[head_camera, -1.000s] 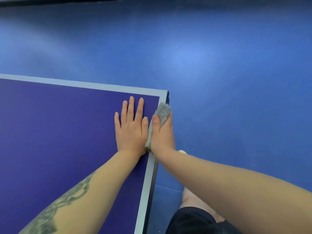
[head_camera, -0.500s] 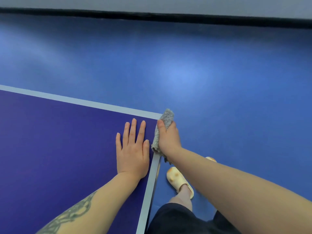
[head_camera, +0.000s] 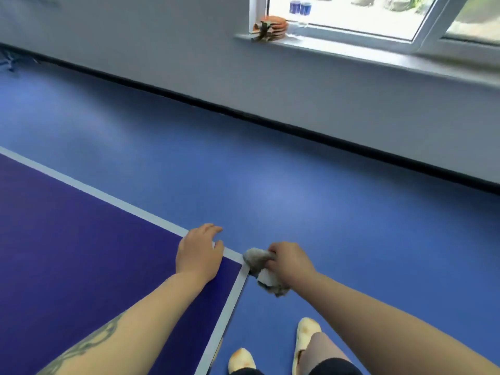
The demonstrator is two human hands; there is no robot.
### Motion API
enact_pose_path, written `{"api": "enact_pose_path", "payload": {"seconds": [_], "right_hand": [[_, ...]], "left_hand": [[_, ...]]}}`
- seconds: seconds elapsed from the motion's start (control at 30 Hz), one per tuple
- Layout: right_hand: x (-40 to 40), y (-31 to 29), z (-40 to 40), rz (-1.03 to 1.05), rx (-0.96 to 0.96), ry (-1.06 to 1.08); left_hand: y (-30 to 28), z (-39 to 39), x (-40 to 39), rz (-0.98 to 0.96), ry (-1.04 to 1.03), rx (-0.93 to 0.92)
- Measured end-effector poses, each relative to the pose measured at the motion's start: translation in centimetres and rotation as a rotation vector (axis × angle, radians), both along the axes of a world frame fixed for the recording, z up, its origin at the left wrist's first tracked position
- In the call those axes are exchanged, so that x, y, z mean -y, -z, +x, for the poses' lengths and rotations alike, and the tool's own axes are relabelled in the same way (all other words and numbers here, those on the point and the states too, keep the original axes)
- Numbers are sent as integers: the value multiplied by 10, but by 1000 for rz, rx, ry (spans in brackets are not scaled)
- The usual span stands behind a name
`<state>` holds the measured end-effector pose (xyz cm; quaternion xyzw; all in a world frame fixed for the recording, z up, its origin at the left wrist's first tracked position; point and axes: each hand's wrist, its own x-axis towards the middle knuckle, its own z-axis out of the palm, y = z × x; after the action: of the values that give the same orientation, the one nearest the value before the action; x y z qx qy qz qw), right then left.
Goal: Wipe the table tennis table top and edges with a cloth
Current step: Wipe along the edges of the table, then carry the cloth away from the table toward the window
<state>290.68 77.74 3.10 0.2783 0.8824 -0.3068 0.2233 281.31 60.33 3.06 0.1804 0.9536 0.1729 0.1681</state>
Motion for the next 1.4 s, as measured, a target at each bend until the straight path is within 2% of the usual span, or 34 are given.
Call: {"api": "enact_pose_path", "payload": {"seconds": [0.23, 0.37, 0.53, 0.83, 1.07, 1.23, 1.4], "right_hand": [[-16, 17, -5, 20, 37, -175], [-36, 27, -8, 55, 40, -275], [-55, 48, 2, 27, 61, -287], [-36, 61, 12, -11, 7, -142], [-5, 78, 17, -263, -71, 156], [12, 85, 34, -202, -75, 219], [-3, 73, 32, 21, -28, 94]], "left_hand": [[-11, -2, -33, 65, -127, -41], [6, 21, -37, 64, -237, 17], [29, 46, -38, 52, -296, 24], [40, 51, -25, 27, -144, -14], [56, 50, -1, 60, 38, -93], [66, 47, 9, 41, 136, -107], [59, 35, -7, 12, 171, -62]]}}
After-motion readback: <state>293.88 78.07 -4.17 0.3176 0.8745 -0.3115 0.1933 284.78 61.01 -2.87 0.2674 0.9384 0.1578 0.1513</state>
